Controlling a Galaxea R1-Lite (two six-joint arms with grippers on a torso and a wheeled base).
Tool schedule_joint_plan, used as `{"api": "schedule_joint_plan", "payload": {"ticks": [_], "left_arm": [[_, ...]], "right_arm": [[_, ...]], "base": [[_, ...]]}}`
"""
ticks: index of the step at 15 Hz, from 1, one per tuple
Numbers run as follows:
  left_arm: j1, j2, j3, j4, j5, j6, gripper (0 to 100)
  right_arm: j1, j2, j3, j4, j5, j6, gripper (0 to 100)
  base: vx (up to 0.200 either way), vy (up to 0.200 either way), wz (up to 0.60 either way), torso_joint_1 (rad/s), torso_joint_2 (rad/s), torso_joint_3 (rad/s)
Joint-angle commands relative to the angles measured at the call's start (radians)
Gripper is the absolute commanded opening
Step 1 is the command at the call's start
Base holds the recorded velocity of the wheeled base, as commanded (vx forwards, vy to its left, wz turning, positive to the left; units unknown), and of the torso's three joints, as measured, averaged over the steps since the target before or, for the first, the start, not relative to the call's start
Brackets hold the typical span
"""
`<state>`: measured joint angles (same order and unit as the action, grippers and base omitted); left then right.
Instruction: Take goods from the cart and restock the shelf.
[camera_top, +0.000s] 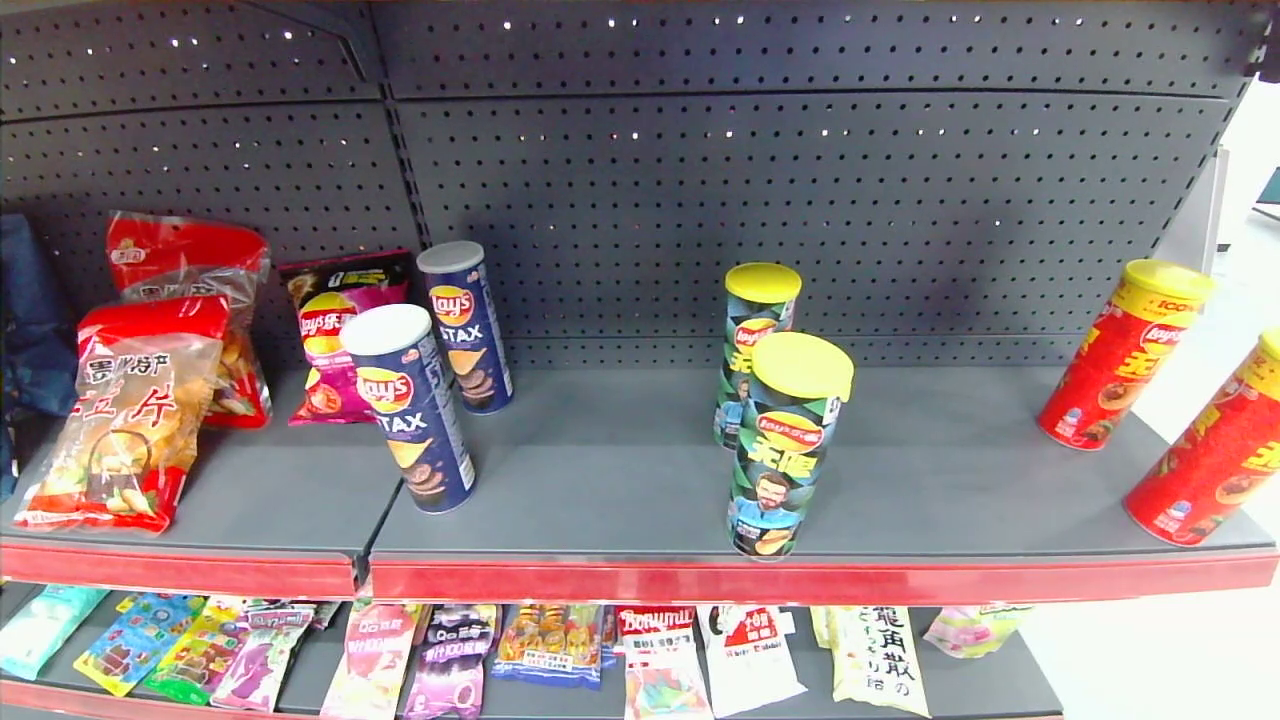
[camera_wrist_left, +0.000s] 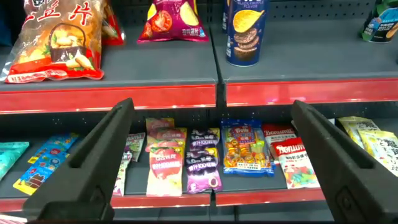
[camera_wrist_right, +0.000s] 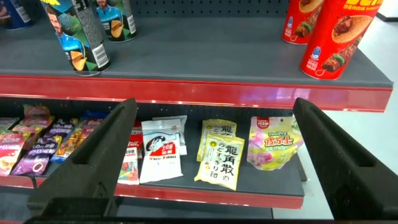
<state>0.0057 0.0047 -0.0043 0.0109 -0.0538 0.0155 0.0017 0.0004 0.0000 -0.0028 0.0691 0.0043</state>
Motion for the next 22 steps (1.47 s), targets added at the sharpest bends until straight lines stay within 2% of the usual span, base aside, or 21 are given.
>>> {"api": "schedule_joint_plan", "payload": {"ticks": [1, 4, 5, 6, 7, 8, 10, 12, 13, 16, 18, 22], "left_arm": [[0.000, 0.001, 0.000, 0.000, 0.000, 0.000, 100], [0.000, 0.001, 0.000, 0.000, 0.000, 0.000, 100], [0.000, 0.001, 0.000, 0.000, 0.000, 0.000, 100], [0.000, 0.001, 0.000, 0.000, 0.000, 0.000, 100], [0.000, 0.001, 0.000, 0.000, 0.000, 0.000, 100], [0.000, 0.001, 0.000, 0.000, 0.000, 0.000, 100], [0.000, 0.001, 0.000, 0.000, 0.000, 0.000, 100], [0.000, 0.001, 0.000, 0.000, 0.000, 0.000, 100], [0.000, 0.001, 0.000, 0.000, 0.000, 0.000, 100], [0.000, 0.001, 0.000, 0.000, 0.000, 0.000, 100], [0.000, 0.001, 0.001, 0.000, 0.000, 0.000, 100], [0.000, 0.001, 0.000, 0.000, 0.000, 0.000, 100]], "right_arm": [[0.000, 0.000, 0.000, 0.000, 0.000, 0.000, 100], [0.003, 0.003, -0.008, -0.011, -0.003, 0.000, 100], [0.031, 0.095, -0.172, 0.001, 0.014, 0.043, 100], [0.096, 0.279, -0.310, -0.010, -0.011, 0.118, 100], [0.184, 0.405, -0.387, 0.006, -0.054, 0.118, 100], [0.276, 0.504, -0.397, 0.001, -0.089, 0.112, 100], [0.363, 0.698, -0.390, -0.011, -0.109, 0.111, 100], [0.463, 0.997, -0.413, -0.031, -0.206, 0.120, 100], [0.508, 1.079, -0.425, -0.054, -0.223, 0.138, 100], [0.503, 1.273, -0.462, -0.151, -0.226, 0.148, 100], [0.482, 1.417, -0.466, -0.278, -0.227, 0.137, 100], [0.457, 1.527, -0.497, -0.298, -0.241, 0.132, 100]], "base": [[0.000, 0.000, 0.00, 0.000, 0.00, 0.000], [0.000, 0.000, 0.00, 0.000, 0.00, 0.000], [0.000, 0.000, 0.00, 0.000, 0.00, 0.000], [0.000, 0.000, 0.00, 0.000, 0.00, 0.000], [0.000, 0.000, 0.00, 0.000, 0.00, 0.000], [0.000, 0.000, 0.00, 0.000, 0.00, 0.000], [0.000, 0.000, 0.00, 0.000, 0.00, 0.000], [0.000, 0.000, 0.00, 0.000, 0.00, 0.000], [0.000, 0.000, 0.00, 0.000, 0.00, 0.000], [0.000, 0.000, 0.00, 0.000, 0.00, 0.000], [0.000, 0.000, 0.00, 0.000, 0.00, 0.000], [0.000, 0.000, 0.00, 0.000, 0.00, 0.000]]}}
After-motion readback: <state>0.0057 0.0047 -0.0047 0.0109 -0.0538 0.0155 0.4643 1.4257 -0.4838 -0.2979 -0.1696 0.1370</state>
